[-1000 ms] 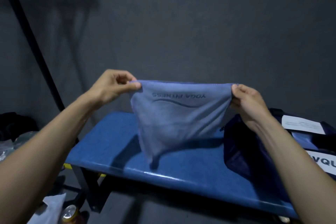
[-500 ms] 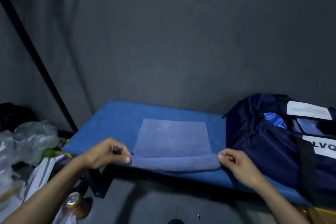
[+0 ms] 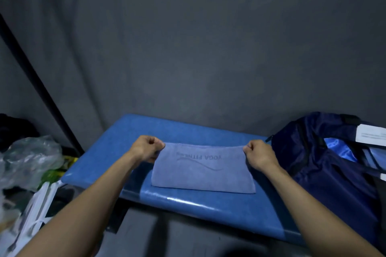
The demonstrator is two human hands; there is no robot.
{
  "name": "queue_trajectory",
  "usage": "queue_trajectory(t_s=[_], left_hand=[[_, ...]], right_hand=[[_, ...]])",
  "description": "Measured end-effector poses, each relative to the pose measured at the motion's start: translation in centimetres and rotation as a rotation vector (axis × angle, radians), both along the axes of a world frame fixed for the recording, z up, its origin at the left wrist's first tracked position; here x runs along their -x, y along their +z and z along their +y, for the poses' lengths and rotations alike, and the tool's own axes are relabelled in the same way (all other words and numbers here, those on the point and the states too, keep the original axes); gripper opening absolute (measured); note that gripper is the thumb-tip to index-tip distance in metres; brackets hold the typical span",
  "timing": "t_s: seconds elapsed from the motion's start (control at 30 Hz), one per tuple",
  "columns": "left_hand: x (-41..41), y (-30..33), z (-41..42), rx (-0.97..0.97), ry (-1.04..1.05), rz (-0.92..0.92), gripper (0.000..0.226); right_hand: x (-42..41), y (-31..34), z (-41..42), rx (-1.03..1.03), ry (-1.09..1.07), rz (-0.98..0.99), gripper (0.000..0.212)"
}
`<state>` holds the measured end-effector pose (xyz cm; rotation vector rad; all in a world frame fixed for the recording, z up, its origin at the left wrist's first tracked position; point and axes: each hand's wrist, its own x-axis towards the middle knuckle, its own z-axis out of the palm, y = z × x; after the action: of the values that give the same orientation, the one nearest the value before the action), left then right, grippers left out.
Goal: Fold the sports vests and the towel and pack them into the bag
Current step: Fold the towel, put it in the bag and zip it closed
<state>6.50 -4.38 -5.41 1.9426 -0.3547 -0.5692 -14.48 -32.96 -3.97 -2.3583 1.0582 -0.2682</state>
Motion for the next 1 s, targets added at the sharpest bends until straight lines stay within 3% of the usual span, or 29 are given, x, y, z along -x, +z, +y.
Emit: queue_trajectory(t_s=[0.17,0.27,0.37,0.43,0.53,0.6,0.63,0.73,0.83,0.9,1.0], left_hand=[[-1.8,-2.2,-0.8,-0.19,0.005,-0.153,0.011],[-2.5,-2.5,-0.9,-0.268,-0.112,-0.291,0.008],[-3.5,-2.5,-0.6,-0.389,-0.319,-0.457,0.013],[-4.0,-2.7,-0.6,-0.442,-0.427,-0.485,0.021],[-3.0,-1.4,-0.3,-0.389,-0.432,-0.427,0.021],[-1.6,0.6,-0.1,-0.215,-0.419,-0.407,0.019],[-0.6,2.1,-0.2,-0.11,-0.436,-0.439,0.019],[3.3,7.7,-0.8,0.127,-0.553,-0.486,0.017],[6.8,12.3,-1.4,0.309,-0.584,-0.459,0.016],[7.9,14.1,-0.4,0.256,-0.533,-0.534,0.027],[8.9,16.2,2.5,-0.053,-0.617,-0.649,0.031]], right_hand=[[-1.1,-1.9,-0.6,0.07,-0.004,0.181,0.017],[-1.4,-2.0,-1.0,0.079,0.087,0.203,0.019],[-1.6,-2.0,-1.4,0.031,0.165,0.214,0.003],[-1.4,-1.9,-1.5,0.008,0.169,0.206,0.009],[-0.9,-1.1,-0.9,0.043,0.145,0.24,0.005],[-0.9,-0.3,-0.1,0.163,0.219,0.256,0.019],[-1.1,0.4,0.8,0.17,0.315,0.163,0.032],[-1.6,5.4,5.8,-0.07,0.698,-0.202,0.058],[-2.3,9.5,9.2,-0.127,0.837,-0.37,0.022],[-1.7,11.4,9.6,-0.149,0.809,-0.453,0.025],[0.5,14.1,9.7,-0.173,0.79,-0.557,0.016]])
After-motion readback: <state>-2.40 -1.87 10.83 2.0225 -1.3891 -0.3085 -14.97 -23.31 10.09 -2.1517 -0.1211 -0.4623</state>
